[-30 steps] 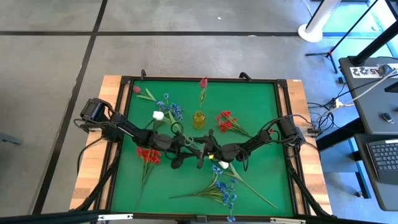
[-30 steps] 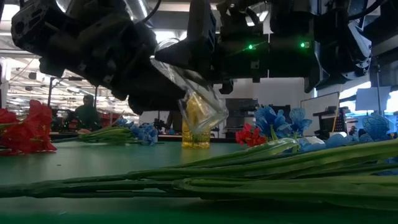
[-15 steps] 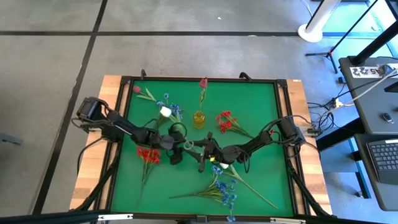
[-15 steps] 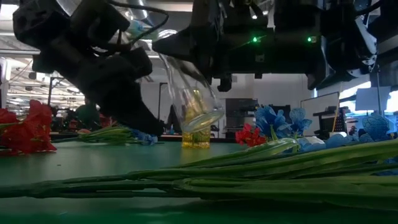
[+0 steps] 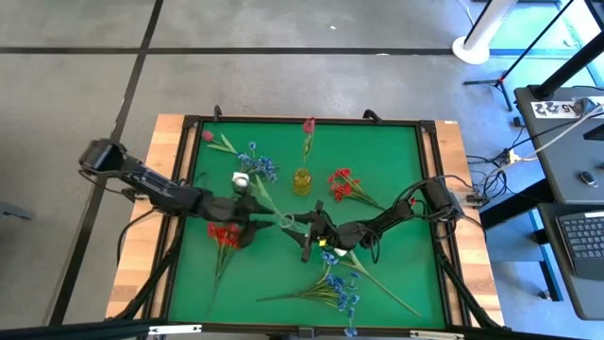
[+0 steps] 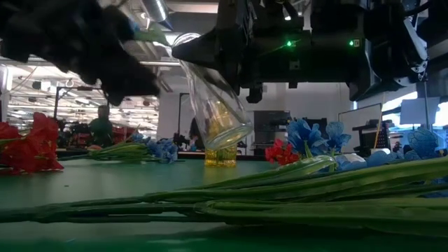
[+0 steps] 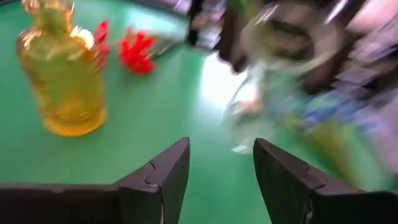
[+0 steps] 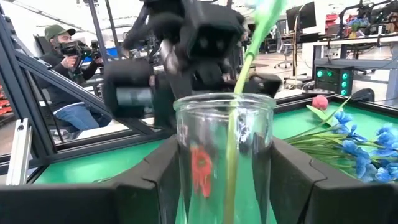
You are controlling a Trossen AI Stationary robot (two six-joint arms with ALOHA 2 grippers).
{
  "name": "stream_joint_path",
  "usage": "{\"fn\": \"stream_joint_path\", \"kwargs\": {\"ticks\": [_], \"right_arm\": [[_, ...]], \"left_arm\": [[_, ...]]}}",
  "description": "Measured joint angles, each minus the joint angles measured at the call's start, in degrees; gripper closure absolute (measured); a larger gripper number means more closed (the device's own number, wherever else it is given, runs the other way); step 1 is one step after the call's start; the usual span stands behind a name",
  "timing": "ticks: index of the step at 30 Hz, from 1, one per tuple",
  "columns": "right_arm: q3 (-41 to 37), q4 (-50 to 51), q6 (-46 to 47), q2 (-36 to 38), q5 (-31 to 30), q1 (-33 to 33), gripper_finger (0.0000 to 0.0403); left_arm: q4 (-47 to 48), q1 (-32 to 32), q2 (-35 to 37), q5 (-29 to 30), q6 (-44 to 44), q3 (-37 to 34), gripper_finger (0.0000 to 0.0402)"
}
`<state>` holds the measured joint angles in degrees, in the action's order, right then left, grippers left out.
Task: Sort flowers into vase by color
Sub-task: Adjust the transparent flower vase
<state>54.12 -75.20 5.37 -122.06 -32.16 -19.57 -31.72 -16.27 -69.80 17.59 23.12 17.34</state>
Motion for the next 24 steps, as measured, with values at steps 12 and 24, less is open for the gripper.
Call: {"fn": "stream_joint_path", "kwargs": {"ticks": [12, 24], "right_arm": [[0.1, -1.3, -0.5, 0.1, -0.2, 0.0, 0.0224], [1.5, -0.8, -1.3, 0.1, -0.2, 0.1, 0.0224]], "left_arm": [[-19.6, 0.0, 3.7, -6.8, 3.4, -7.8, 0.0193], [-19.6, 0.2, -7.5, -7.7, -1.1, 1.8, 0.0111]]}}
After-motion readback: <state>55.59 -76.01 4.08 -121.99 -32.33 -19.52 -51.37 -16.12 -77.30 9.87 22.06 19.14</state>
